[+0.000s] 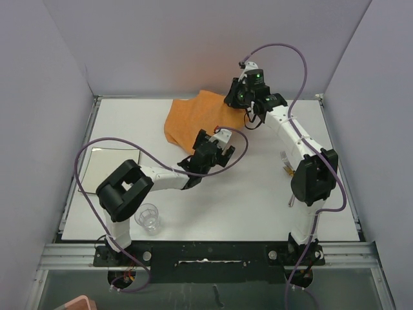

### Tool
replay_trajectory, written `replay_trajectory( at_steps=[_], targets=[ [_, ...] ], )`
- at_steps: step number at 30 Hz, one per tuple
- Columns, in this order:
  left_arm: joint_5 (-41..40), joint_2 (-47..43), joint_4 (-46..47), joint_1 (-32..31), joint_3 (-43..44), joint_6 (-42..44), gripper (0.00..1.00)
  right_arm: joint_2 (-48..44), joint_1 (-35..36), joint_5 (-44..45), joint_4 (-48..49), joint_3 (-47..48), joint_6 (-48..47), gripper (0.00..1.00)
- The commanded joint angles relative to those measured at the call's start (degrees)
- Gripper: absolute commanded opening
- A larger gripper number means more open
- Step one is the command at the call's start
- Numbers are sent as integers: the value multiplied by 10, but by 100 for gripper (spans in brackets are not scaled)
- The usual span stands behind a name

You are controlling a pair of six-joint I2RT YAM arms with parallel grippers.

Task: Set the dinner table for one person
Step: Flatten out the napkin at the center of the board.

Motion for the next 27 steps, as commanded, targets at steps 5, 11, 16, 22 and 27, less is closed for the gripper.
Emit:
replay_trajectory(
  at_steps=[5, 11, 16, 22, 27],
  targets=[
    [-51, 34, 50, 1, -7, 39, 68, -39, 15, -13, 38, 25, 0, 0],
    [-70, 10, 4, 35, 16, 26, 0, -70, 20, -15, 45, -11, -6, 0],
    [-107, -51, -6, 52, 24, 52, 0, -95, 20, -5, 50, -57, -9, 0],
    [-114, -146, -21, 52, 33, 87, 0, -115, 15, 18, 48, -94, -10, 0],
    [-116, -212, -29, 50, 29, 111, 0, -122, 12, 43, 40, -125, -9, 0]
  ],
)
